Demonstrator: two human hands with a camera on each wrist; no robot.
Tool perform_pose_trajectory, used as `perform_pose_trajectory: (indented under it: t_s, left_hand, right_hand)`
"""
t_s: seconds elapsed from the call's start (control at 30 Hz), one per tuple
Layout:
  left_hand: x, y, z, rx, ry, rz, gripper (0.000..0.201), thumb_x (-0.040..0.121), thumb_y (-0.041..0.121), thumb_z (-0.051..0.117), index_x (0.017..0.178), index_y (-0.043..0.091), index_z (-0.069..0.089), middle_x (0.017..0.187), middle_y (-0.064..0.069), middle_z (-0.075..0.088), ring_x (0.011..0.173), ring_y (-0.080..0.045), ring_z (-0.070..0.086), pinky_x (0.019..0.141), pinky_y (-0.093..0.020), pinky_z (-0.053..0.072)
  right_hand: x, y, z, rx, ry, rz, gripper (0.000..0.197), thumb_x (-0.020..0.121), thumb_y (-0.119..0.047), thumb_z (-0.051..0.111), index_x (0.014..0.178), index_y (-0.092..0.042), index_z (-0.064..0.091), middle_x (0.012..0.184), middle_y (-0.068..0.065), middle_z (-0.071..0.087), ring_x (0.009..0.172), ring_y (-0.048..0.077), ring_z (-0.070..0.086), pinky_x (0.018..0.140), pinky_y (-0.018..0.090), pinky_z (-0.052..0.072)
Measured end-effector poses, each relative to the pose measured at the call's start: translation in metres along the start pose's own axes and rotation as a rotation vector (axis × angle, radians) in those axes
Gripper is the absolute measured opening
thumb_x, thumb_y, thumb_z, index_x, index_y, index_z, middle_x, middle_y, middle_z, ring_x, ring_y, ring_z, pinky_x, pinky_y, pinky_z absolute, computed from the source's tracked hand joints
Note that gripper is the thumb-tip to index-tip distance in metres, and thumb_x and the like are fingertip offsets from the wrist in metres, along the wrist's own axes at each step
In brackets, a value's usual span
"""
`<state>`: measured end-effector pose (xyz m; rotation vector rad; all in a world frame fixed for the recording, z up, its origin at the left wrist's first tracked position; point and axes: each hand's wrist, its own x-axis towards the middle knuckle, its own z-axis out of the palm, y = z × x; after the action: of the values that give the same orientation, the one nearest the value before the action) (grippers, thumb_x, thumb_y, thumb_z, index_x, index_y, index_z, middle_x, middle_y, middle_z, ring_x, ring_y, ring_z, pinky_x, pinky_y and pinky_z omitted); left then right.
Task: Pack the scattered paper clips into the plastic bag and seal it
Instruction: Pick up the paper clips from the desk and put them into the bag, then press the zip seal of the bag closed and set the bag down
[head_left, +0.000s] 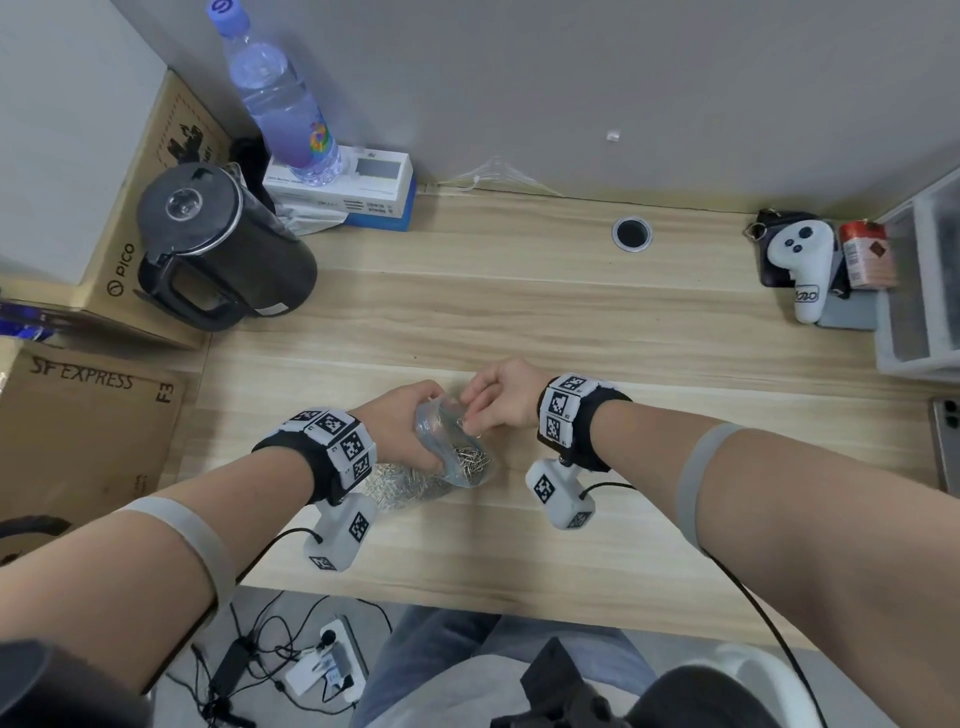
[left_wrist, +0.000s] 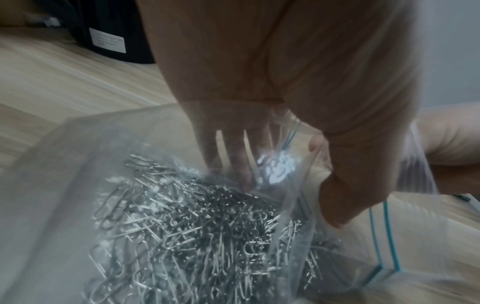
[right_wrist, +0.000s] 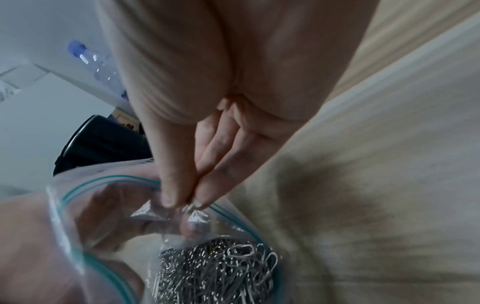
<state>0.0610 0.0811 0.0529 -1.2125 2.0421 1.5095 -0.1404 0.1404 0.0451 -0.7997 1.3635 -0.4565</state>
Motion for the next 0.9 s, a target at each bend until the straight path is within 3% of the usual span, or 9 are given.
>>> perform_pose_trajectory:
  t_s: [0.1,0.17,0.33,0.43,0.5,0.57,0.7,0.77,0.9]
  left_hand:
    - [0.000,0.006,-0.002,-0.022,0.006,0.014,0.076,0.045,0.028,0.089,0.112,0.020,0.054,0.097,-0.006,0.070,0.074,-0.014,0.067,0.064,-0.033,0.059]
    - [0.001,0.009,-0.005,-0.029,0.021,0.020,0.070,0.055,0.014,0.090,0.113,0.019,0.052,0.093,-0.005,0.067,0.069,-0.012,0.063,0.059,-0.028,0.055]
    - [0.003,0.020,-0.016,0.031,0.067,0.042,0.073,0.058,0.019,0.091,0.115,0.026,0.046,0.097,-0.008,0.062,0.073,-0.017,0.057,0.066,-0.041,0.057]
    - [0.006,0.031,-0.018,0.007,0.120,0.069,0.074,0.060,0.016,0.092,0.117,0.022,0.045,0.096,-0.005,0.061,0.072,-0.014,0.057,0.064,-0.039,0.056]
    - [0.009,0.039,-0.018,-0.037,0.161,0.097,0.077,0.059,0.013,0.093,0.118,0.017,0.043,0.097,-0.002,0.058,0.070,-0.009,0.056,0.055,-0.022,0.050]
    - [0.011,0.047,-0.018,-0.085,0.190,0.119,0.086,0.052,0.018,0.095,0.119,0.013,0.041,0.102,-0.004,0.057,0.072,-0.009,0.057,0.058,-0.017,0.049]
    - [0.014,0.060,-0.024,-0.145,0.274,0.111,0.089,0.058,0.009,0.094,0.126,0.011,0.037,0.102,-0.004,0.055,0.072,-0.010,0.057,0.060,-0.014,0.050]
    - [0.013,0.065,-0.031,-0.143,0.295,0.103,0.095,0.056,0.018,0.096,0.128,0.016,0.035,0.102,-0.005,0.058,0.077,-0.012,0.060,0.065,-0.017,0.052]
    - [0.005,0.080,-0.041,-0.086,0.282,0.096,0.108,0.036,0.049,0.089,0.126,0.025,0.035,0.110,-0.011,0.061,0.089,-0.020,0.063,0.083,-0.038,0.057]
  right_hand:
    - [-0.011,-0.003,0.006,0.089,-0.054,0.040,0.026,0.073,0.003,0.081,0.094,-0.003,0.067,0.086,0.021,0.073,0.067,0.020,0.071,0.063,0.026,0.060]
    - [-0.012,0.001,0.008,0.098,0.030,0.048,0.015,0.080,-0.001,0.076,0.090,-0.003,0.065,0.080,0.020,0.072,0.067,0.024,0.071,0.065,0.028,0.061]
    - [-0.011,0.015,-0.016,-0.259,0.370,0.048,0.013,0.080,-0.028,0.073,0.079,-0.019,0.063,0.073,0.001,0.068,0.067,0.021,0.064,0.070,0.034,0.056]
    - [-0.016,0.015,-0.022,-0.159,0.245,0.223,0.034,0.077,-0.042,0.074,0.091,-0.013,0.064,0.085,0.009,0.074,0.076,0.022,0.072,0.071,0.038,0.061]
    - [-0.020,0.012,-0.021,-0.058,0.165,0.276,0.033,0.078,-0.035,0.075,0.094,-0.006,0.068,0.084,0.010,0.076,0.079,0.021,0.074,0.074,0.040,0.062]
    - [-0.022,0.007,-0.020,-0.065,0.152,0.270,0.023,0.080,-0.018,0.075,0.096,-0.002,0.070,0.079,0.011,0.076,0.073,0.018,0.074,0.076,0.038,0.062]
    - [-0.020,-0.004,-0.028,-0.126,0.366,0.183,0.016,0.083,-0.010,0.064,0.098,-0.008,0.070,0.066,0.008,0.072,0.057,0.018,0.066,0.064,0.032,0.059]
    - [-0.022,-0.012,-0.039,-0.195,0.444,0.117,0.016,0.082,-0.018,0.065,0.096,-0.018,0.073,0.072,0.003,0.071,0.066,0.019,0.067,0.071,0.034,0.059]
    - [-0.034,-0.035,-0.066,-0.300,0.490,-0.002,0.017,0.083,-0.022,0.065,0.095,-0.021,0.077,0.075,-0.006,0.065,0.070,0.014,0.061,0.074,0.026,0.051]
